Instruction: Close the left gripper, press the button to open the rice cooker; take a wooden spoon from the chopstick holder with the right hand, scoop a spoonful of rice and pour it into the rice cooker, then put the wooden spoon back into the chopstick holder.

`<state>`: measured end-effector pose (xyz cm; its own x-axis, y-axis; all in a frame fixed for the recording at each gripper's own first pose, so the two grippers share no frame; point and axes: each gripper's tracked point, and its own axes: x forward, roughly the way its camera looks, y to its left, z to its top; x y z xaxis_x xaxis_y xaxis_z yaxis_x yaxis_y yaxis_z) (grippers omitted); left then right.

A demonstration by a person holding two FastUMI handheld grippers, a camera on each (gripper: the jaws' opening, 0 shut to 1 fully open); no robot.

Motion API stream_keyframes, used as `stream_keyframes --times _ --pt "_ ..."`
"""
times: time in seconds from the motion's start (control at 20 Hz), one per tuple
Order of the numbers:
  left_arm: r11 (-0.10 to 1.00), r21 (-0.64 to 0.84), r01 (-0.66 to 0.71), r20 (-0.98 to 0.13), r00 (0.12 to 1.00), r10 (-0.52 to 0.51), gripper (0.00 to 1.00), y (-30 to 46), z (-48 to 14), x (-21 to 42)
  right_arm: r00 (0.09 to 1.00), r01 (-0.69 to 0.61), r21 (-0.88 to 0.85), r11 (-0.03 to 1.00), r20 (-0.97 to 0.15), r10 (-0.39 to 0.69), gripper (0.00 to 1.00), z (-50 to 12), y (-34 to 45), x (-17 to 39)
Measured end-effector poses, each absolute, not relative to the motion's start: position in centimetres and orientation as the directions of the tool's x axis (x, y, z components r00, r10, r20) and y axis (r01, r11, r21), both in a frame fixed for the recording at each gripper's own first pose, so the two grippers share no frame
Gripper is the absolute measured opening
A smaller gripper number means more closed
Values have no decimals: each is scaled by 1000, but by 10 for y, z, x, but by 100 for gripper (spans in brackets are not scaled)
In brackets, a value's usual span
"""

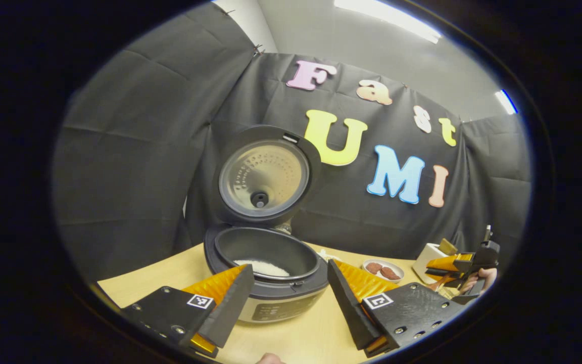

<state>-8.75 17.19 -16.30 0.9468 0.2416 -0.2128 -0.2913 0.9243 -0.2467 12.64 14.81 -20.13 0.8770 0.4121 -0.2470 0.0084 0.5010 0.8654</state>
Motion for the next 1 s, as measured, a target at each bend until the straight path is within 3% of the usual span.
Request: stream_keyframes --times 0.55,1.0 --pt "914 -252 -319 -203 941 272 88 191 -157 -92 891 18 966 257 -132 434 25 -145 184 161" --pt "893 -259 -367 -198 926 322 91 229 -156 -110 843 -52 978 202 -66 534 24 -89 283 184"
